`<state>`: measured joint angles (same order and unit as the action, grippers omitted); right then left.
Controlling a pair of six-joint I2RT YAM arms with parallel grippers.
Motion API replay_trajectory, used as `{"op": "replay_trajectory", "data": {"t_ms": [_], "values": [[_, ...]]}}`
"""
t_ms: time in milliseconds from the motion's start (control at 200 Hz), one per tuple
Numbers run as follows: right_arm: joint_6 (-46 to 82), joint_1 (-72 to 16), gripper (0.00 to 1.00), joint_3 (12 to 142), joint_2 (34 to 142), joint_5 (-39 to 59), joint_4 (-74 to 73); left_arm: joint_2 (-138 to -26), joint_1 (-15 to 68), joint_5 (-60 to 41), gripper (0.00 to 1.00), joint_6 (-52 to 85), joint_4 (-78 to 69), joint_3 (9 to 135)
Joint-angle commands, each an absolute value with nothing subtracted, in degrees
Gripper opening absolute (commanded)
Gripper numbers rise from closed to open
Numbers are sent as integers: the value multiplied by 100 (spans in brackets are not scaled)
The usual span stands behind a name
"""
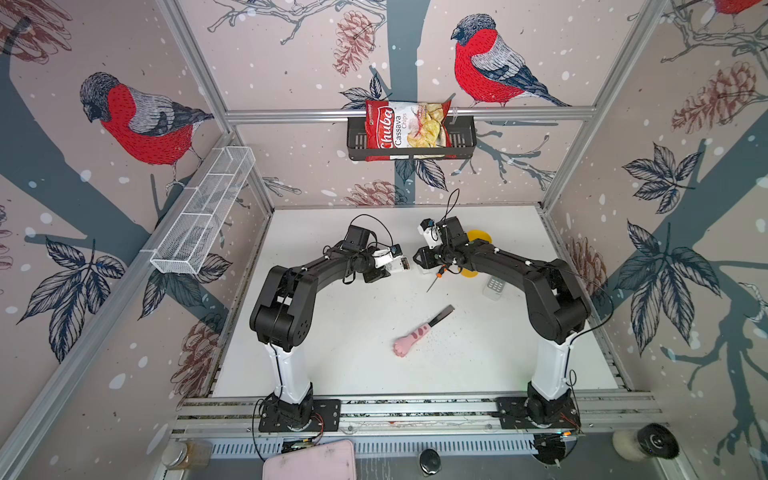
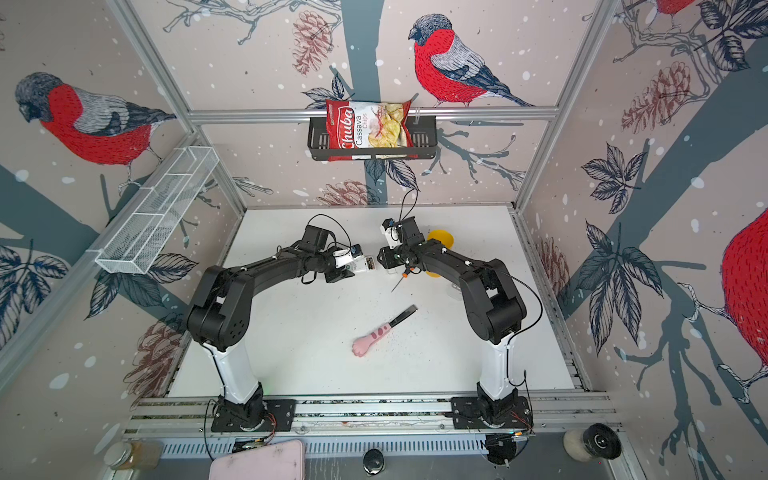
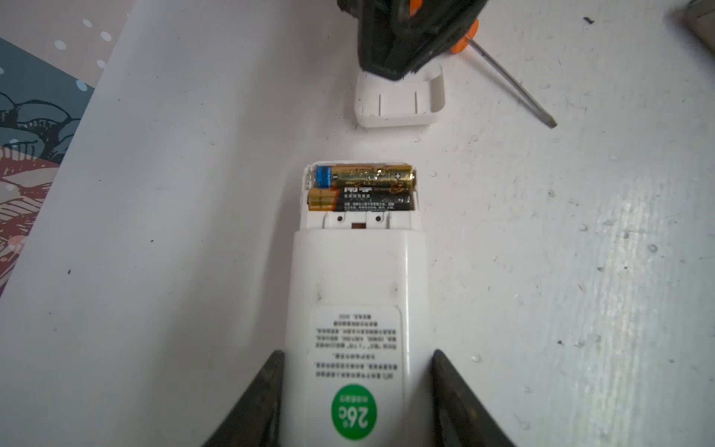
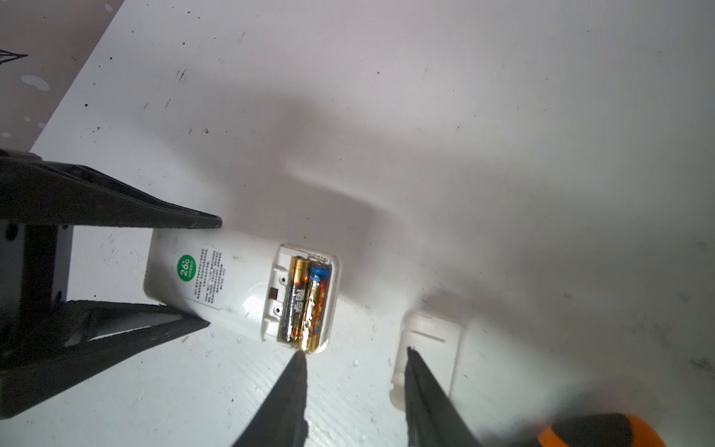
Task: Unload the batteries from the remote control
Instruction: 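Slide the battery cover off with the right gripper, away from the left gripper, then release the cover with the right gripper and open the left gripper, drawing both back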
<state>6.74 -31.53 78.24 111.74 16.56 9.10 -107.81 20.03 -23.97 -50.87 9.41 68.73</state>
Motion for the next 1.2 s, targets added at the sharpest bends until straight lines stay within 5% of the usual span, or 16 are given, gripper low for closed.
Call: {"op": "replay_trajectory", "data": {"t_ms": [0,805,891,1196], "values": [[756,-3132,47,7779,11108,1482,789,-10843,2004,-2447,35,-5113,861,6866],[1659,-2977,60,7900,11153,212,1603,-10846,2032,-2113,78,-5264,590,6557],[1777,-2971,65,7950,11176,-72,1762,-10666,2038,-1979,97,-5087,324,6473],[2174,-2929,67,7963,11311,-129,2000,-9908,2180,-683,97,-3714,-1210,5919]]}}
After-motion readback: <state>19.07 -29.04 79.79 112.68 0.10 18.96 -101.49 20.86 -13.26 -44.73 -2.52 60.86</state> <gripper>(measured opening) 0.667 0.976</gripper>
